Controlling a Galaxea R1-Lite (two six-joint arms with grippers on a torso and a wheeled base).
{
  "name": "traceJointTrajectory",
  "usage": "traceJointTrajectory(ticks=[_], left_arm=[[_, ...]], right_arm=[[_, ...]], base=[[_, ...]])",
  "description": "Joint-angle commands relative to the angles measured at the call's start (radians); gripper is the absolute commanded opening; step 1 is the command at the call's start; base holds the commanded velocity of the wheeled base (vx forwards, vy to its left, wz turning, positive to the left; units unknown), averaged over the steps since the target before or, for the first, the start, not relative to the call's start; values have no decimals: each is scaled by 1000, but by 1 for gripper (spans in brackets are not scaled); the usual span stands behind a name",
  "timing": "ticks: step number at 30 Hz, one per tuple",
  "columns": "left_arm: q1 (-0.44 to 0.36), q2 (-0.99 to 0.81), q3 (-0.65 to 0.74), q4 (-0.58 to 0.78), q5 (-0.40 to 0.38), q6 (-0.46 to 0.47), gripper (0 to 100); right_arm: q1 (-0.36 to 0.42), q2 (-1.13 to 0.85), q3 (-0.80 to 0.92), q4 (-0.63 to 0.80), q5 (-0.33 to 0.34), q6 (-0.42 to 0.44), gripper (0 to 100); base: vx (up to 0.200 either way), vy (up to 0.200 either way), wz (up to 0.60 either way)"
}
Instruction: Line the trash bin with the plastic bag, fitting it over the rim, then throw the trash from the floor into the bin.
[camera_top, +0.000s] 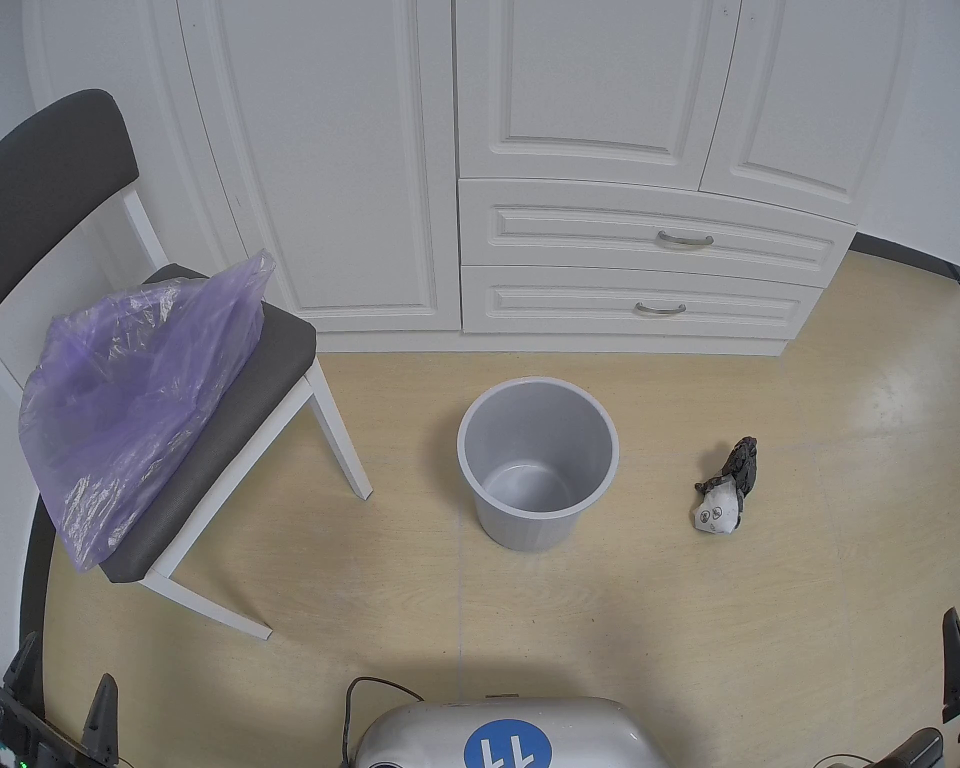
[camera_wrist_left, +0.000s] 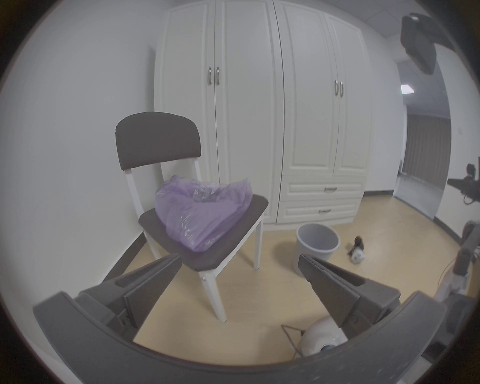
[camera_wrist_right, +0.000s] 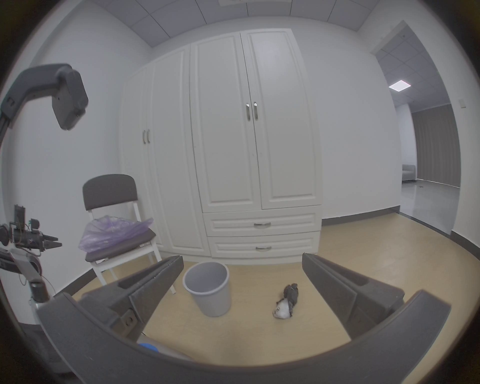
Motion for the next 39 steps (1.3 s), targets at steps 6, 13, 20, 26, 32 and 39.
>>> traceJointTrajectory(ticks=[6, 13, 20, 26, 32, 39], left_arm=[[39, 275, -673, 148, -190, -77, 100], [207, 625, -760, 261, -73, 432, 100], [85, 852, -778, 260, 77, 613, 100], [-188, 1033, -811, 257, 327, 506, 100], [-218, 1134, -828, 232, 392, 510, 100], [-240, 1203, -794, 212, 482, 500, 100]], right_arm=[[76, 592, -442, 249, 77, -82, 100], [32, 756, -439, 185, 79, -36, 100], [29, 802, -414, 22, 76, -10, 100], [30, 810, -405, 16, 76, -7, 100], [30, 811, -406, 15, 76, -6, 100], [38, 840, -405, 15, 76, -6, 100]], base=[[0, 0, 0], [0, 0, 0], [0, 0, 0], [0, 0, 0], [0, 0, 0], [0, 0, 0]])
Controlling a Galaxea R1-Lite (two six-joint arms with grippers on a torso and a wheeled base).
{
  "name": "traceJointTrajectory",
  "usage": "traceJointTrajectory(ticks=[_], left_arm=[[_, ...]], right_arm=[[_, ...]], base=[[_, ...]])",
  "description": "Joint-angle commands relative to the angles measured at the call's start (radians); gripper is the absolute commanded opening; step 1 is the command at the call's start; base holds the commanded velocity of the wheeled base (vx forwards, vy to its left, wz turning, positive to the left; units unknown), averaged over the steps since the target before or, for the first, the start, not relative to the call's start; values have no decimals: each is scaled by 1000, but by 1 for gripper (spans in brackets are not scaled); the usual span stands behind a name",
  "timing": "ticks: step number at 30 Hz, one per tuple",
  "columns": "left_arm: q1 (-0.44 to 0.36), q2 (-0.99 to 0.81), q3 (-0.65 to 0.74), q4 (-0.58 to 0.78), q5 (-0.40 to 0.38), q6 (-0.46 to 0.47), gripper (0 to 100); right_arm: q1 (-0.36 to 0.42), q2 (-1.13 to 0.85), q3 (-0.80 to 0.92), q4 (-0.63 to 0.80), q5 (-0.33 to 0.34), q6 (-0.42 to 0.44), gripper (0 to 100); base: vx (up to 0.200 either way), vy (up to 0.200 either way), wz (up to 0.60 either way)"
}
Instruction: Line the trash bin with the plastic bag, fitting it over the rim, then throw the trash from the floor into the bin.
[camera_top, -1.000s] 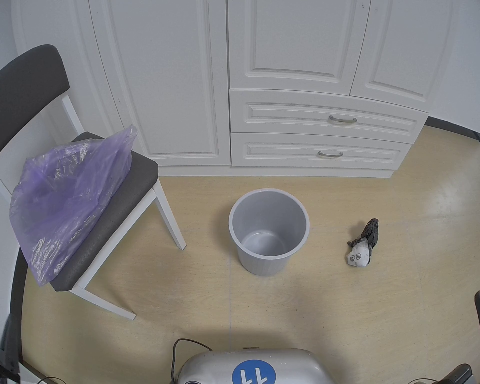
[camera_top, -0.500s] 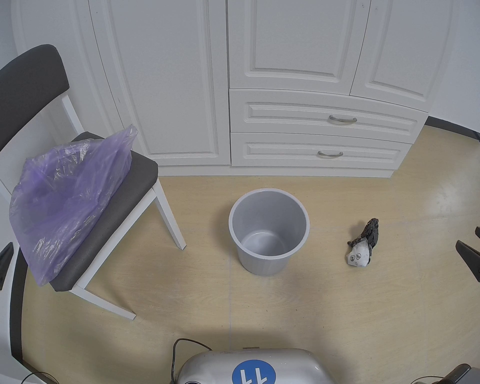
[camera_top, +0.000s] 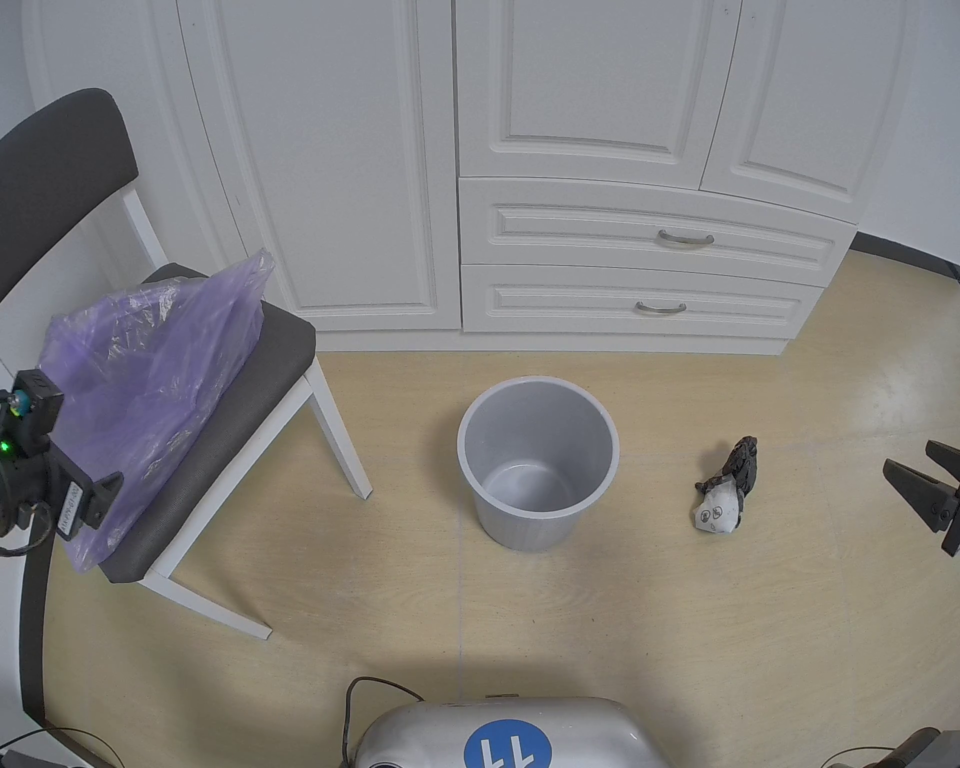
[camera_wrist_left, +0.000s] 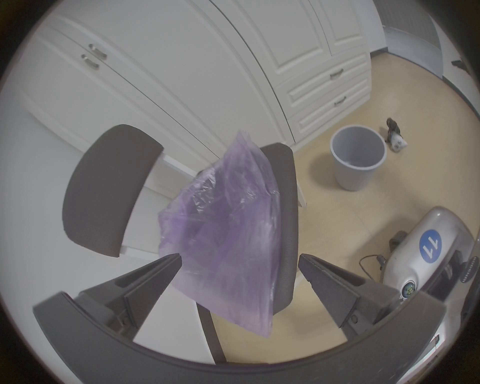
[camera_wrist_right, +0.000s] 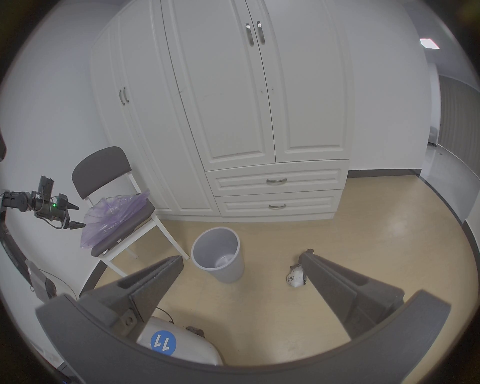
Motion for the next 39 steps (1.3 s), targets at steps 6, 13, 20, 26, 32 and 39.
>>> traceJointTrajectory(ticks=[6, 13, 20, 26, 32, 39], left_arm=[[-19, 180, 73, -142, 42, -19, 100], [-13, 275, 142, -279, 131, -9, 100], [-7, 310, 153, -338, 185, 24, 100], [27, 335, 159, -398, 212, 99, 100], [85, 395, 159, -558, 223, 222, 100], [97, 402, 138, -588, 224, 233, 100]], right_arm=[[9, 67, -1, -1, 0, 1, 100], [9, 81, -5, -3, 2, -1, 100], [9, 113, -11, -27, 2, -2, 100], [9, 139, 2, -84, 2, -4, 100], [4, 142, -1, -93, 3, -2, 100], [1, 141, -2, -93, 5, -2, 100]], base=[[0, 0, 0], [0, 0, 0], [0, 0, 0], [0, 0, 0], [0, 0, 0], [0, 0, 0]])
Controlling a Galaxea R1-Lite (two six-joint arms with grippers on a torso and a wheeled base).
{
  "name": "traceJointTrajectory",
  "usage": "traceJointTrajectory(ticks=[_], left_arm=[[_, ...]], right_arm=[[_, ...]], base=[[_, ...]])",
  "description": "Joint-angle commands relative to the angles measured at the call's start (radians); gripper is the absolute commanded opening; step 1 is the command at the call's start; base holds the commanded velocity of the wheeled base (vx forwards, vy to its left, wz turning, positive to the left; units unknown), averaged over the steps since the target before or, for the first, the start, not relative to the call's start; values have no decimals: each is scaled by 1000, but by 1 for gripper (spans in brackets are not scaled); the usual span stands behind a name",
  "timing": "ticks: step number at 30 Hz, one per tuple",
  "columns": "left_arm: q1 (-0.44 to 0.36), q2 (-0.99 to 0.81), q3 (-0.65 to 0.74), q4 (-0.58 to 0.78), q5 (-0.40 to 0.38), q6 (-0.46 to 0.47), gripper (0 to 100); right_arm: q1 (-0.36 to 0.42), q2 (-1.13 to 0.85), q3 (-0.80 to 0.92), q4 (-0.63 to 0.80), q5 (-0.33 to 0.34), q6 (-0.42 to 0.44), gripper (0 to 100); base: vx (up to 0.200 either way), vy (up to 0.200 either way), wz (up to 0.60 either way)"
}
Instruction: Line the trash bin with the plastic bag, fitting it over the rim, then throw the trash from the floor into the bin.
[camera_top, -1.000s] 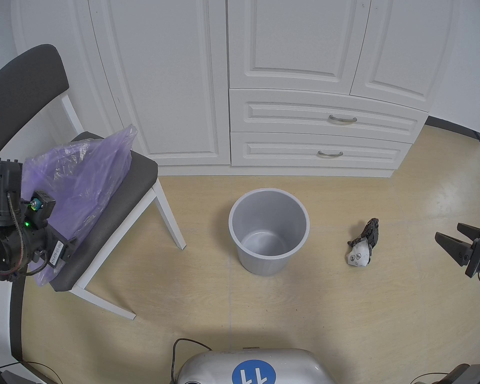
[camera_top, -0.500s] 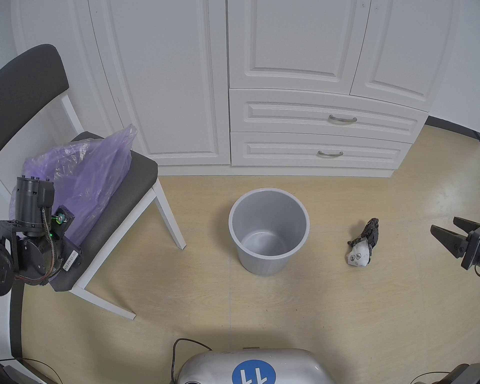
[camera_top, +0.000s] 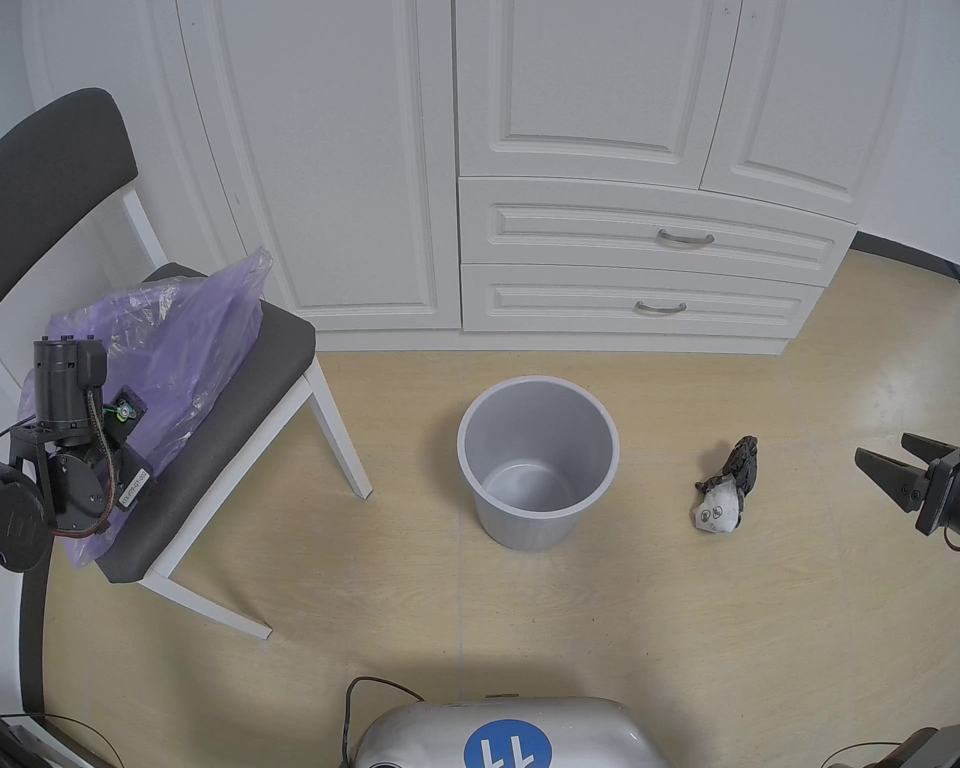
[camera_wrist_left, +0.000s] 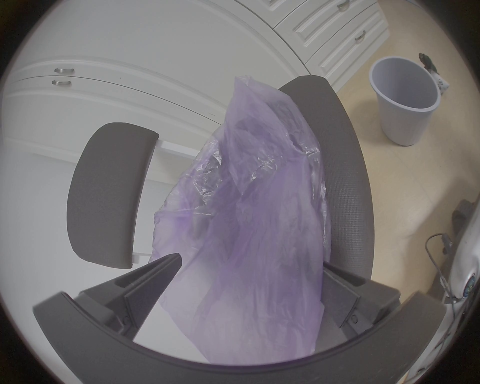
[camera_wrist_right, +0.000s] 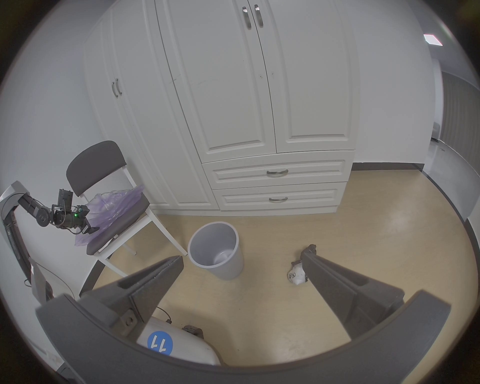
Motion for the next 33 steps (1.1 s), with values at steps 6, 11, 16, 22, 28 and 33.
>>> traceJointTrajectory(ticks=[6, 11, 16, 22, 28, 33], left_arm=[[-2, -23, -19, -1, 19, 2, 100], [-15, -121, 23, 7, 19, 25, 100], [-10, -191, 13, 17, 19, 25, 100], [-9, -205, 7, 42, 19, 27, 100], [7, -138, -3, 31, 17, 22, 100], [7, -104, -3, 30, 16, 25, 100]], right_arm=[[-1, -7, -2, 0, 2, 0, 100], [-1, -5, -2, 0, 2, 2, 100], [-2, -5, -2, 0, 2, 2, 100], [-2, -4, -2, 0, 2, 2, 100], [-14, -10, -5, 0, 2, 3, 100], [-24, -5, -7, -2, 4, 2, 100]], base=[[0, 0, 0], [0, 0, 0], [0, 0, 0], [0, 0, 0], [0, 0, 0], [0, 0, 0]])
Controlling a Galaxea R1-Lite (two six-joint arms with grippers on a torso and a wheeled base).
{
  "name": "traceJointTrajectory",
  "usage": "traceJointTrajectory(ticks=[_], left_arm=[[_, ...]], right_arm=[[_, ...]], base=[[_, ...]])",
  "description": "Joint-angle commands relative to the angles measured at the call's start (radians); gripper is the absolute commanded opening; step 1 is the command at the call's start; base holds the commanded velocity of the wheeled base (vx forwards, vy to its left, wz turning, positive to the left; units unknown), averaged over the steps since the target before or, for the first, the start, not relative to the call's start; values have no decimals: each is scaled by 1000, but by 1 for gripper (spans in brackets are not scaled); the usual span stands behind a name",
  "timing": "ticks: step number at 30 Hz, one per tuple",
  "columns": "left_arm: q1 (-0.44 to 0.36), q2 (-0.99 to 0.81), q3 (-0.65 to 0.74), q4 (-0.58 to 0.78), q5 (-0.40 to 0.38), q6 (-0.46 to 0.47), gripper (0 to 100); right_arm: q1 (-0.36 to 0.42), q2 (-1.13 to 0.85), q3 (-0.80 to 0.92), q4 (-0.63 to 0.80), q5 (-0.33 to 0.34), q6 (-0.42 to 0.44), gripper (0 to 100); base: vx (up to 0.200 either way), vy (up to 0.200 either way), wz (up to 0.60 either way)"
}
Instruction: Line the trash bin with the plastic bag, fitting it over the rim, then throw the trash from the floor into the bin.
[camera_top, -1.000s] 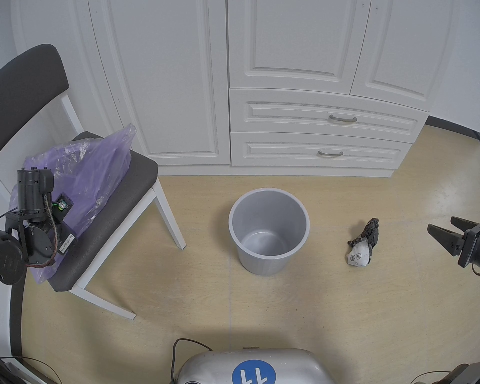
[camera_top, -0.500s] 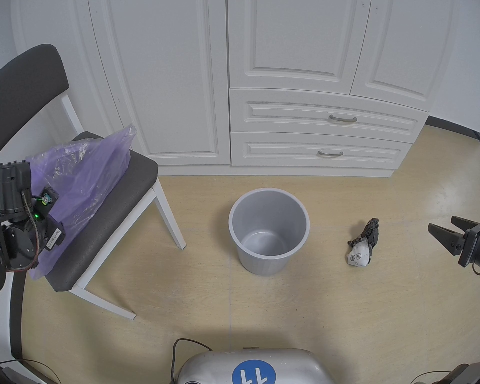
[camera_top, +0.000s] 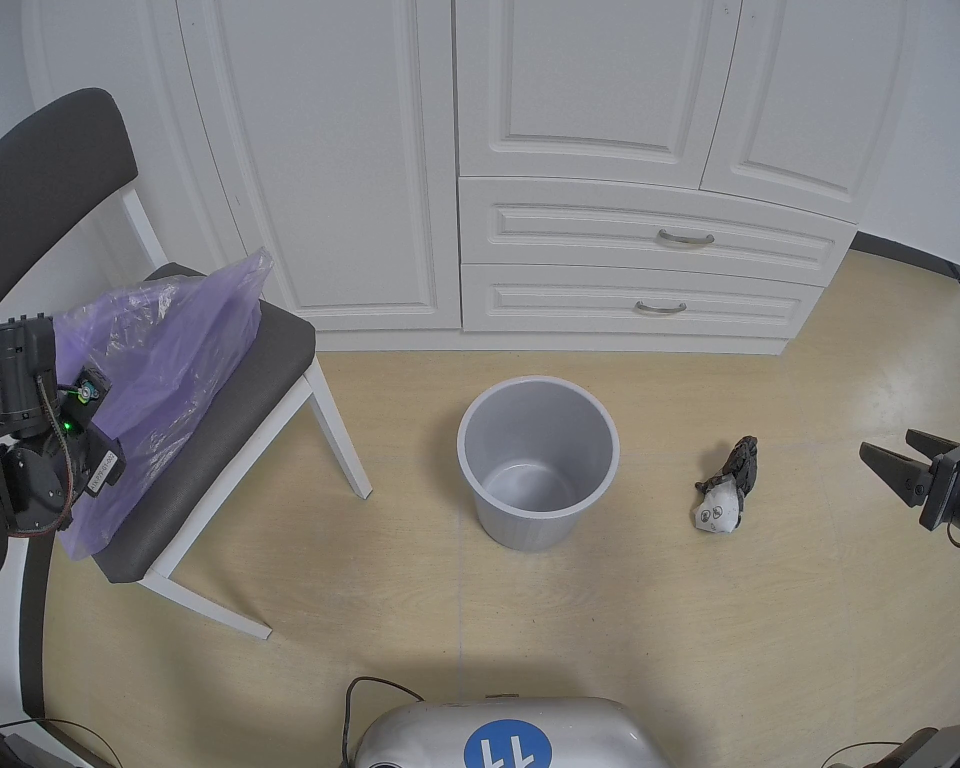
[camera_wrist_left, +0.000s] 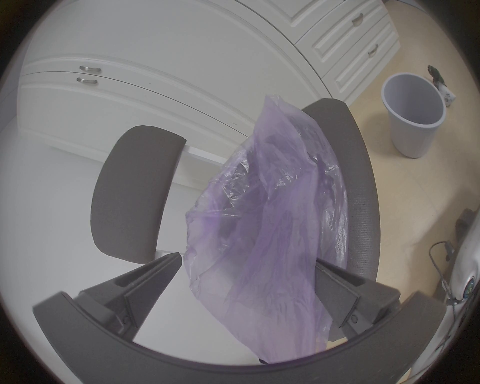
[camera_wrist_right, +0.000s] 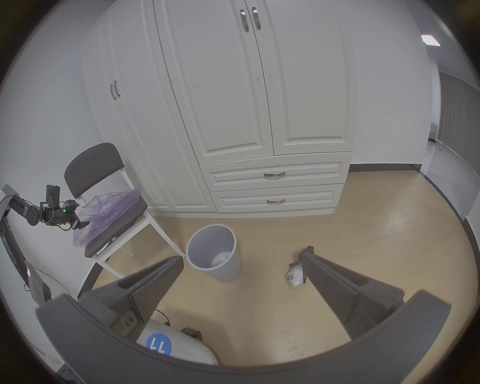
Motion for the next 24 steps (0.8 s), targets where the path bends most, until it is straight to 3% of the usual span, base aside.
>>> traceJointTrajectory(ticks=[1, 24], left_arm=[[3, 44, -3, -1, -1, 2, 100], [4, 176, -83, -33, -1, -9, 100]], right_arm=[[-6, -1, -3, -1, 1, 1, 100], [-6, 4, -6, -1, 1, 1, 100]], base=[[0, 0, 0], [0, 0, 0]])
